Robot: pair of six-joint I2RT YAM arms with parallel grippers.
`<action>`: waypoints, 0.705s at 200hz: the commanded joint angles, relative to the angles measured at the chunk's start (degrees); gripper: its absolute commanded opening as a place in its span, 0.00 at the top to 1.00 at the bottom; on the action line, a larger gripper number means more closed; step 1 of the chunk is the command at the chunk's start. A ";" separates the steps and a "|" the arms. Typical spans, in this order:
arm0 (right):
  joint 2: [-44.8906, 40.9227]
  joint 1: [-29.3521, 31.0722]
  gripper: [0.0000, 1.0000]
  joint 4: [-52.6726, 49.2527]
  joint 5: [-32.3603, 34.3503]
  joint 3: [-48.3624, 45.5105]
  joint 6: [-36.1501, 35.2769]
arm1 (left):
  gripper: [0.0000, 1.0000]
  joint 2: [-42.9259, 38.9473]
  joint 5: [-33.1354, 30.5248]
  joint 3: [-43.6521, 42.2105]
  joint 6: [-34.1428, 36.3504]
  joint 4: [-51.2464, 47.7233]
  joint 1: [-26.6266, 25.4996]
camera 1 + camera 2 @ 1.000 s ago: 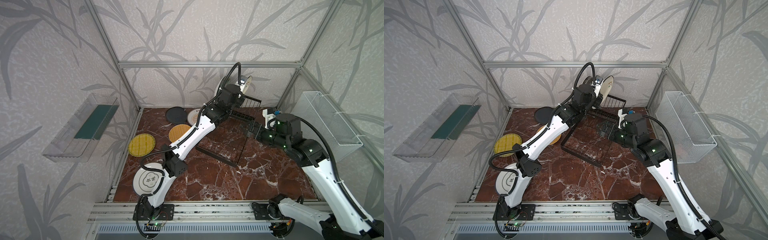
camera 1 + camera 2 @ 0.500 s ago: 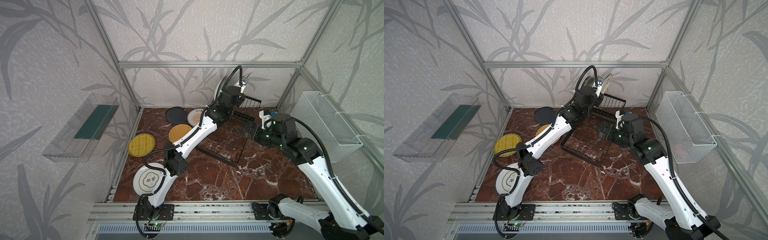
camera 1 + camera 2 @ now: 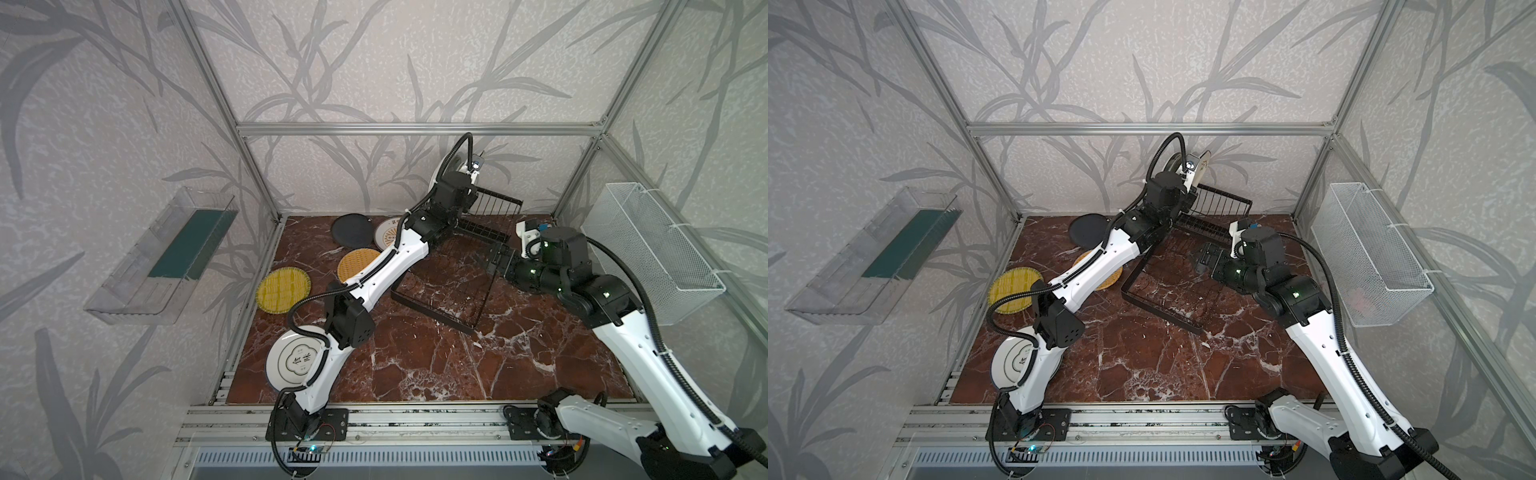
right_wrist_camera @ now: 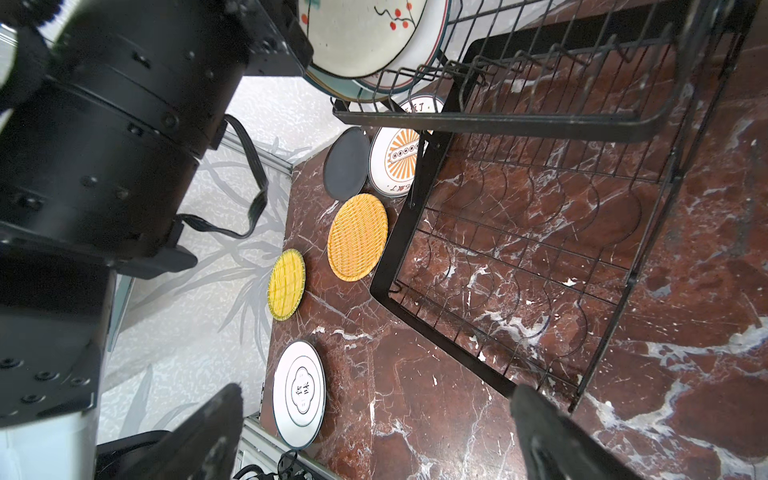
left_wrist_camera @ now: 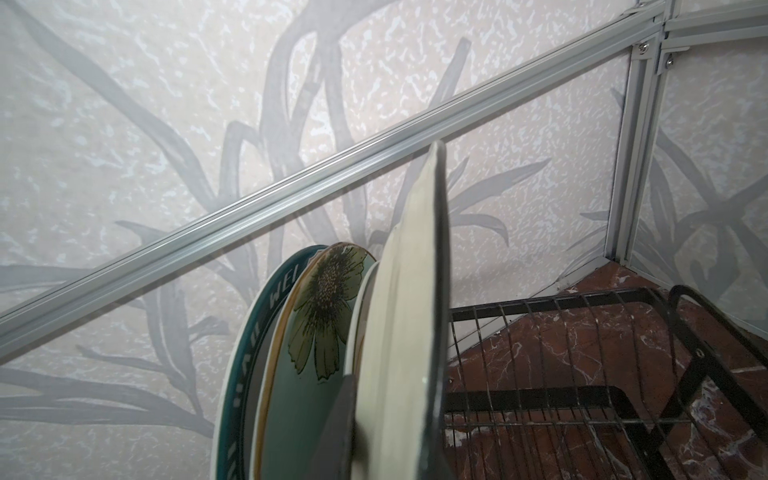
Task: Load the plates into the dish rack
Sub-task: 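Lower the berry plate into the rack slot beside the other plates with the left gripper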
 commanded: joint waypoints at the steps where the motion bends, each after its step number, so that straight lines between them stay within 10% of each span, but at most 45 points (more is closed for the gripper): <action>1: 0.29 -0.17 0.01 1.36 -0.73 -0.83 0.31 | 1.00 -1.81 -0.93 0.39 -0.14 7.22 0.31; 141: 1.48 -0.17 0.01 2.63 -2.12 -2.05 0.40 | 1.00 -2.23 -2.74 -0.34 0.21 10.99 -0.93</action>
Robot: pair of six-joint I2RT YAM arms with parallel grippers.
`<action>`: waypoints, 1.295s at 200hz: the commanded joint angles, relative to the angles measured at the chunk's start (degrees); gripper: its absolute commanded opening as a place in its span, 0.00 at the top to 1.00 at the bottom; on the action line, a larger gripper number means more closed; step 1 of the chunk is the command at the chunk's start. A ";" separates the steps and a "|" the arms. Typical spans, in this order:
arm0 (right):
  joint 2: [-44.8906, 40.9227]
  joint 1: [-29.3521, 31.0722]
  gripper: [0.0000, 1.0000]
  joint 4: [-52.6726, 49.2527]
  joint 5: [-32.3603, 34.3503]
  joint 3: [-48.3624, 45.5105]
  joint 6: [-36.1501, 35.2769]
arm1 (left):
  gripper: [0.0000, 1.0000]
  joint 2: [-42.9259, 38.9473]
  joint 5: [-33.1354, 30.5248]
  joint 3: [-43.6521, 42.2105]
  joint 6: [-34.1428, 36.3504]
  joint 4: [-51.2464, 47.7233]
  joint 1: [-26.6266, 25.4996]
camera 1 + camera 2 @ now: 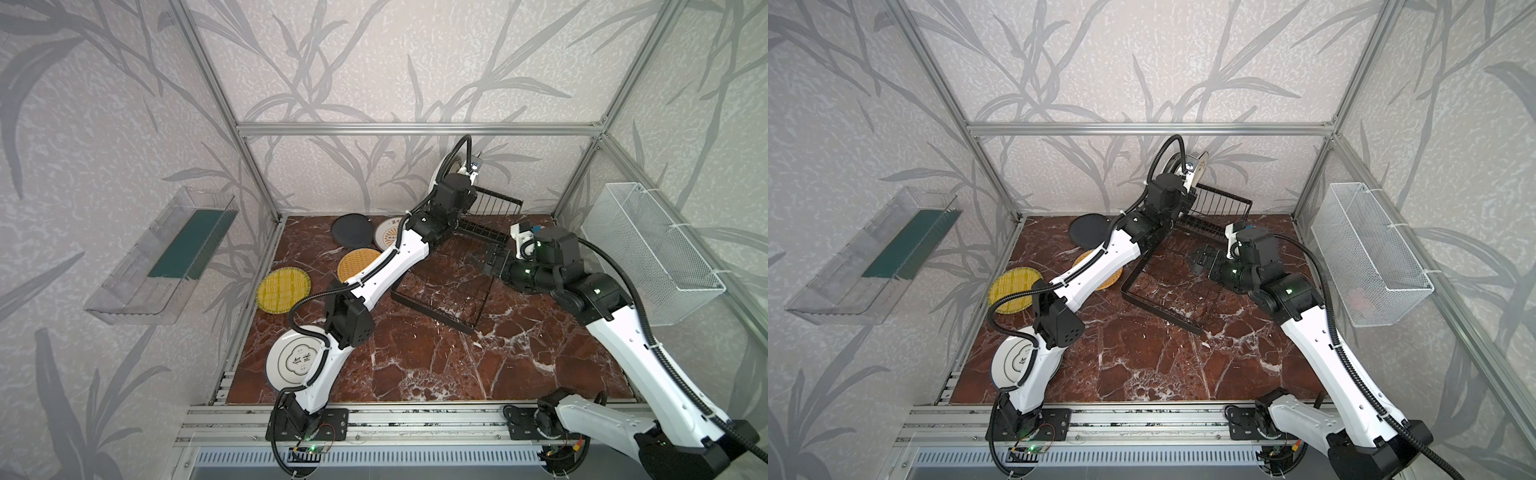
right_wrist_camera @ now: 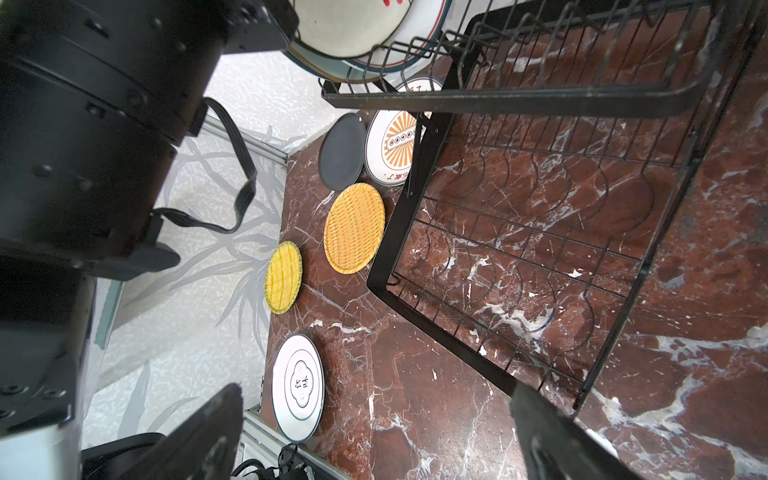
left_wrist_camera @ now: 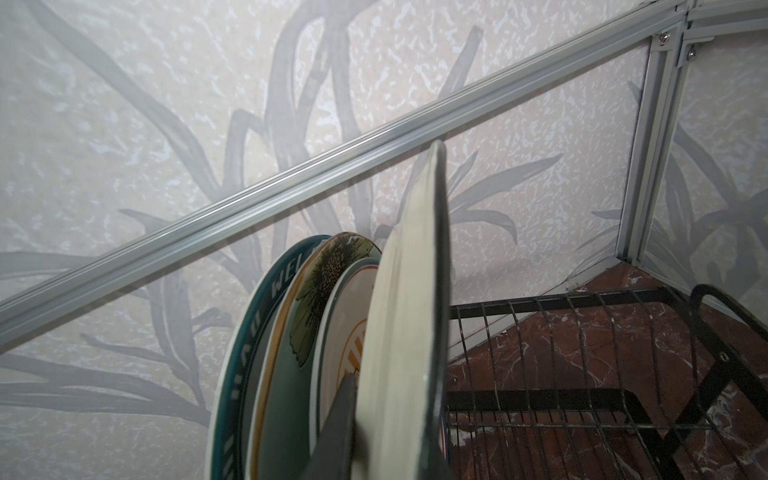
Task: Load the plates into the dish rack
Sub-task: 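Lower the berry plate into the rack slot beside the other plates with the left gripper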
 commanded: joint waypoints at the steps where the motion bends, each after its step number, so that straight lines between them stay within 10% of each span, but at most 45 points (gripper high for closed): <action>1: 0.17 -0.19 0.01 1.41 -0.94 -0.39 0.03 | 1.00 -2.24 -1.16 1.14 0.60 8.98 -0.64; 259: 0.36 -6.35 0.01 -4.68 1.34 4.73 -4.57 | 1.00 -2.56 -11.08 -3.46 -1.91 9.14 -1.45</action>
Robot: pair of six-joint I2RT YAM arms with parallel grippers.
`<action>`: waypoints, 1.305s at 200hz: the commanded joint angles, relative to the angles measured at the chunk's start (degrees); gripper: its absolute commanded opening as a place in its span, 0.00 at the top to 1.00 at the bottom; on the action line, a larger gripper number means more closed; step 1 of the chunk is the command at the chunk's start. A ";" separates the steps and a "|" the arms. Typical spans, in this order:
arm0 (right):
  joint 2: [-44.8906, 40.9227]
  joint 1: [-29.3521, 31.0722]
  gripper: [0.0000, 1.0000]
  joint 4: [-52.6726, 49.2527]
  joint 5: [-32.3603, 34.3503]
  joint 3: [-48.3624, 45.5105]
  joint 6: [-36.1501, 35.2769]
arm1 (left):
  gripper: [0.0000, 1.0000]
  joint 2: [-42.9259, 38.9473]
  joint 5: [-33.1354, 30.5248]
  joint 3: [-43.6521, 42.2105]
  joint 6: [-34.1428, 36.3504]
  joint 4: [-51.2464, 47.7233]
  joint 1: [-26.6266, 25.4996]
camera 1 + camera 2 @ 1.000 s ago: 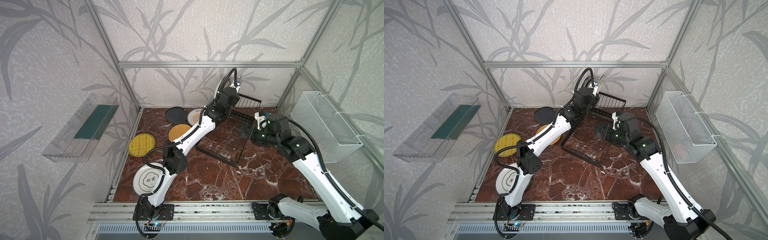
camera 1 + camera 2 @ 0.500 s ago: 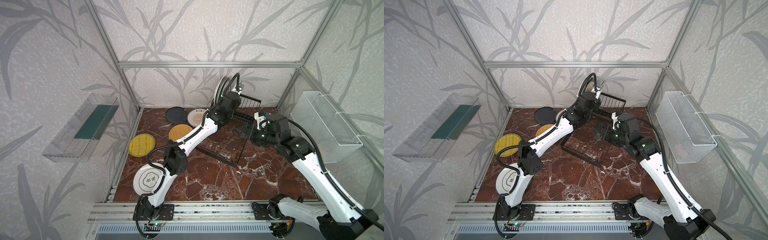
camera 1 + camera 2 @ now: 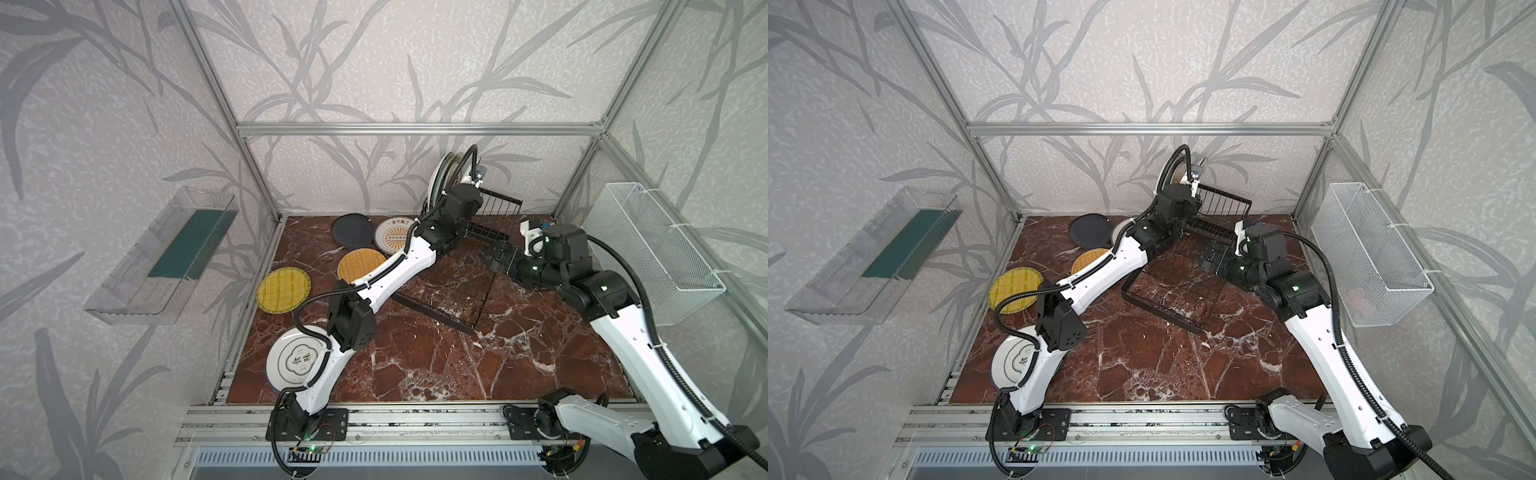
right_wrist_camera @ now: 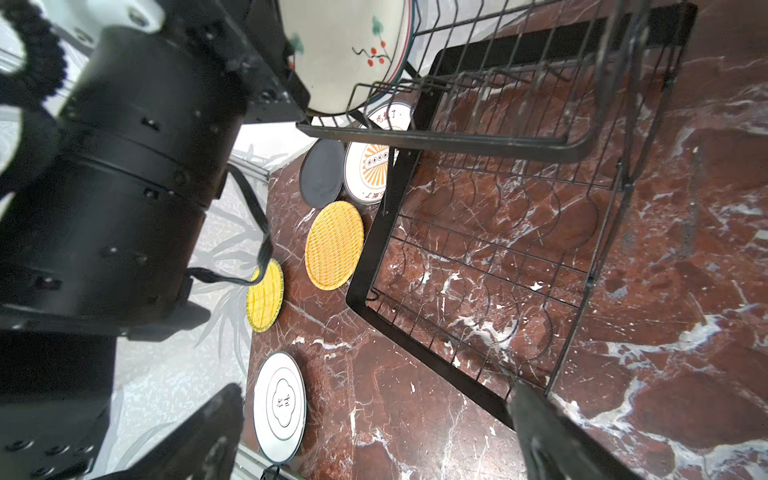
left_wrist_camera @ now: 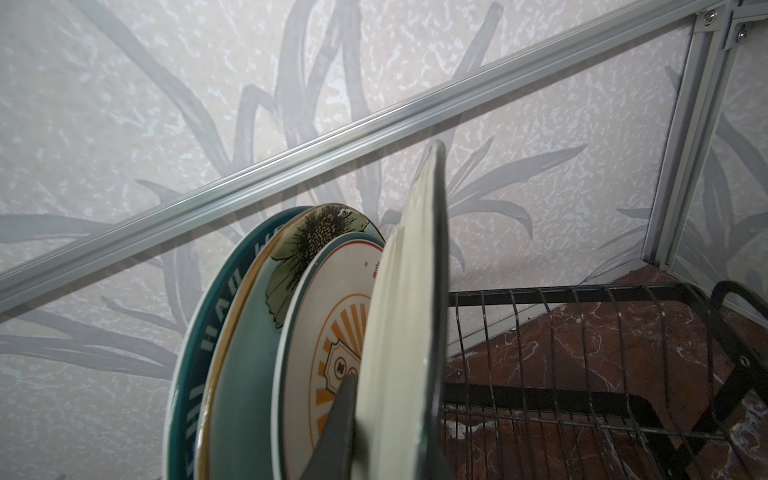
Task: Load the plates into the dish rack
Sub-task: 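Lower the berry plate into the rack slot beside the other plates with the left gripper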
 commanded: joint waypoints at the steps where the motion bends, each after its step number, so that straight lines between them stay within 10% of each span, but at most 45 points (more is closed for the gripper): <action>1: 0.08 -1.54 0.01 -1.67 0.75 2.86 -1.56 | 1.00 -2.58 -3.93 1.07 -0.64 5.13 0.27; 261: 1.58 -4.67 0.01 -0.64 1.22 0.67 -1.17 | 1.00 0.13 1.97 2.15 -4.84 2.90 2.07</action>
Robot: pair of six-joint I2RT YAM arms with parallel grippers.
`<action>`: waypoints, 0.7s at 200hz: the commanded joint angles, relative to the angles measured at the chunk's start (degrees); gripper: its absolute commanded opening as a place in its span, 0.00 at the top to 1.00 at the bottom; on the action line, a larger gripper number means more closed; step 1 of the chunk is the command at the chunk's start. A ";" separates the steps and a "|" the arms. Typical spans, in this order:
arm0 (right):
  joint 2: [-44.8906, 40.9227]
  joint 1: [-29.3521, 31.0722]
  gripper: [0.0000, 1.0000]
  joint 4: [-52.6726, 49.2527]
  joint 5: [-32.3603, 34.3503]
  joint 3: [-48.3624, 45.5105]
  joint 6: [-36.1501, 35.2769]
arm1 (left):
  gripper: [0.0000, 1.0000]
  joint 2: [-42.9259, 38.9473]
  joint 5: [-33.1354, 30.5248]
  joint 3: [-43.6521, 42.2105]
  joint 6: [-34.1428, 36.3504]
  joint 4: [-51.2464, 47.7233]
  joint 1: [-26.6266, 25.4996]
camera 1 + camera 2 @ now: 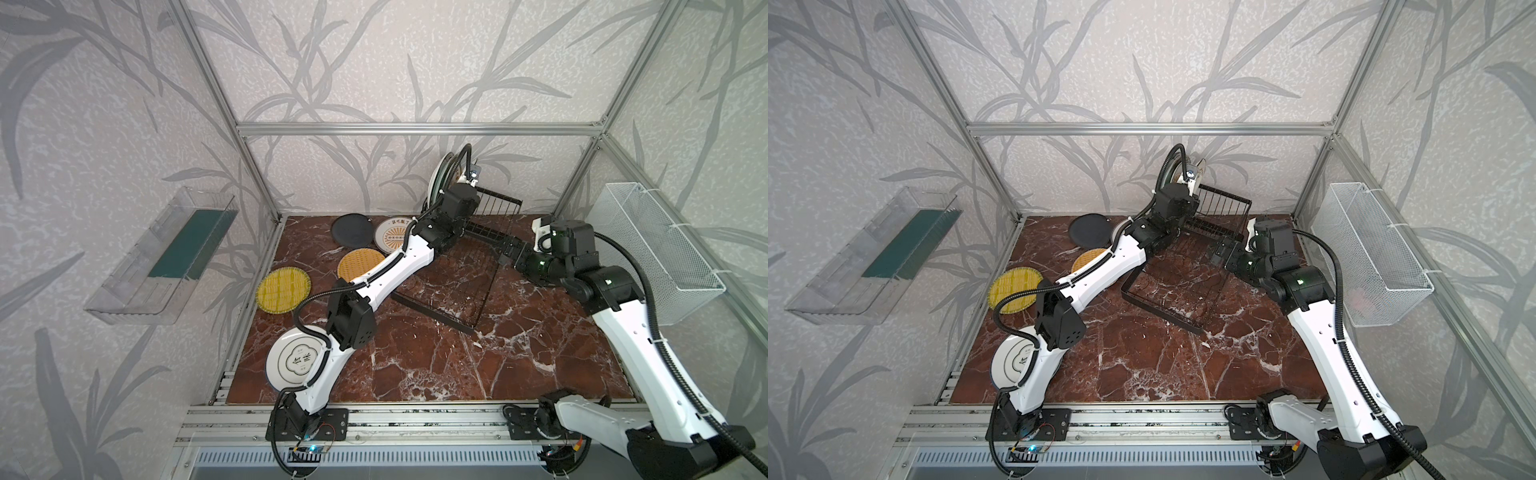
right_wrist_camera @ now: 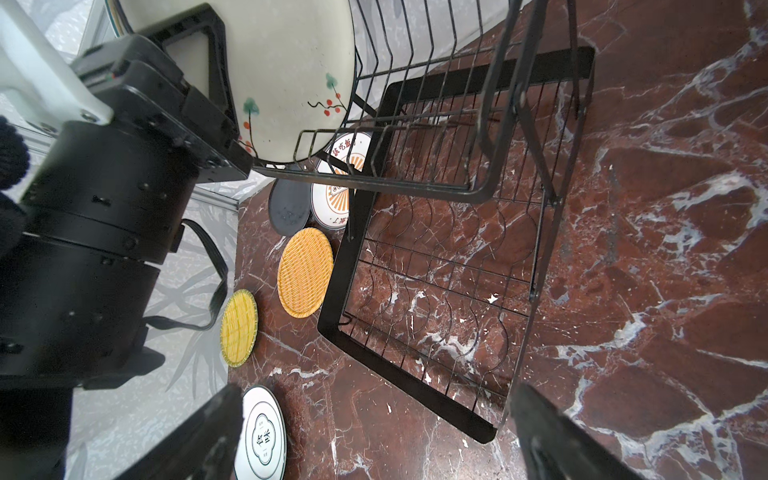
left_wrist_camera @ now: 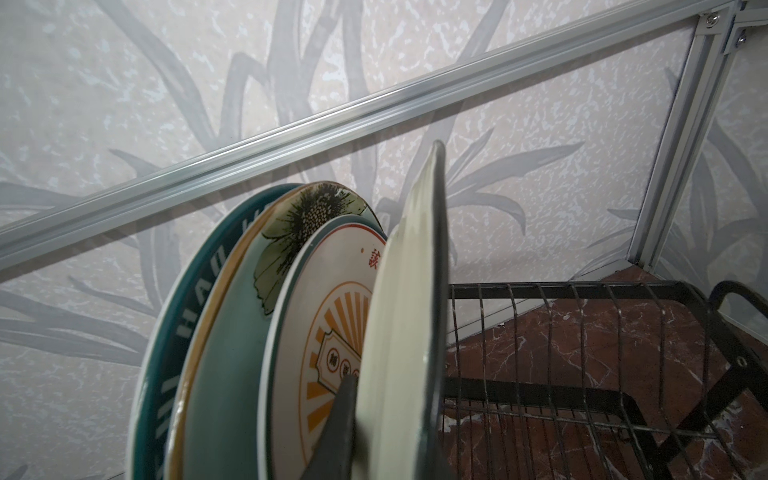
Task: Load the plates into the dish rack
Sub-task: 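Lower the berry plate into the rack slot beside the other plates with the left gripper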
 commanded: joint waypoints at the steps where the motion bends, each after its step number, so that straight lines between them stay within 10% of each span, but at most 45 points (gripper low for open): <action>1: 0.23 -0.46 0.01 1.03 -0.69 -0.54 -0.34 | 1.00 -0.24 -0.40 2.57 -0.53 4.32 0.92; 140: 0.68 -0.64 0.01 2.00 -2.01 -0.99 0.07 | 0.89 -1.86 -0.62 3.07 -0.18 3.75 0.99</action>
